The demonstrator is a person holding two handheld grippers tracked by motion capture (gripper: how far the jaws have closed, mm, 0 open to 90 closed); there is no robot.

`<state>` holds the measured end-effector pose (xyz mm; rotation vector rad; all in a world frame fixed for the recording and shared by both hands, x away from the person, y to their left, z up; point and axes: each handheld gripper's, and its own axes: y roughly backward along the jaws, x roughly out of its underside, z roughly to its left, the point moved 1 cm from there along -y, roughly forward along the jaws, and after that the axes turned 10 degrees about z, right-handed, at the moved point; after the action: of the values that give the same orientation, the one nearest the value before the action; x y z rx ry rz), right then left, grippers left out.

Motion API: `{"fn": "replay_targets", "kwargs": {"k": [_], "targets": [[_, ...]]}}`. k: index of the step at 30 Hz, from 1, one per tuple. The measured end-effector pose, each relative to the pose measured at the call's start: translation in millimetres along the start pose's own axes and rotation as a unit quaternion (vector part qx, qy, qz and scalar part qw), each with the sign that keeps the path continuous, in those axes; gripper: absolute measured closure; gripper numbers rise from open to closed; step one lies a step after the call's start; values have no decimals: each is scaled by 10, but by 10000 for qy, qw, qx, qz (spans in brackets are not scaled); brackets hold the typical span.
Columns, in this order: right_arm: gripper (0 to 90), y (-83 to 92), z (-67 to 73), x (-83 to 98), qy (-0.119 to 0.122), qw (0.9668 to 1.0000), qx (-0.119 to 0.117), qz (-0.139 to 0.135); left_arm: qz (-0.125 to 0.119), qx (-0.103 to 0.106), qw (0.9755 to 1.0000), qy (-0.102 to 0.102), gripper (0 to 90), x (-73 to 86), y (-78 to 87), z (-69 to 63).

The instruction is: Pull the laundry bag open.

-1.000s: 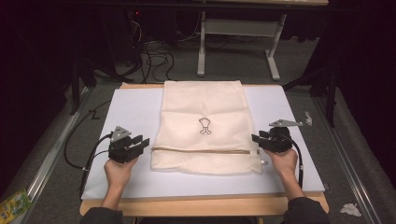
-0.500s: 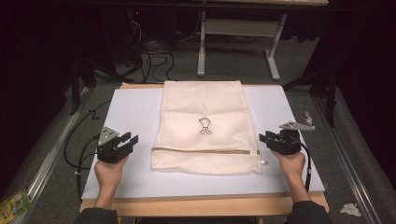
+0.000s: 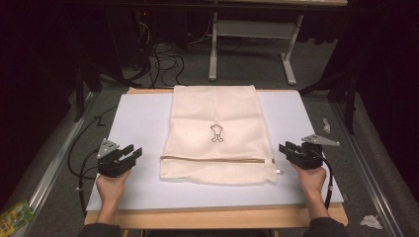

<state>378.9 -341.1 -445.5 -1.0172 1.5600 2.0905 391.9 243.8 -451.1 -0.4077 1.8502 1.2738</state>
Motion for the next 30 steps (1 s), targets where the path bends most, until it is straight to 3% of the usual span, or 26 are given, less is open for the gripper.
{"fn": "replay_targets", "kwargs": {"k": [5,14,24,30], "targets": [[649,-18,-88,28,-108,9998,153,44,45,8,9998,196,555,38,-69,117],[647,-102,-252,156,-332,9990,277,77,343,-128,9993,117,538,46,-258,113],[620,-171,-400,229,-727,9963,454,-49,391,-302,9986,176,531,6,-383,136],[614,-177,-426,225,-659,9963,550,-11,440,-335,9983,179,526,-48,-444,137]]}}
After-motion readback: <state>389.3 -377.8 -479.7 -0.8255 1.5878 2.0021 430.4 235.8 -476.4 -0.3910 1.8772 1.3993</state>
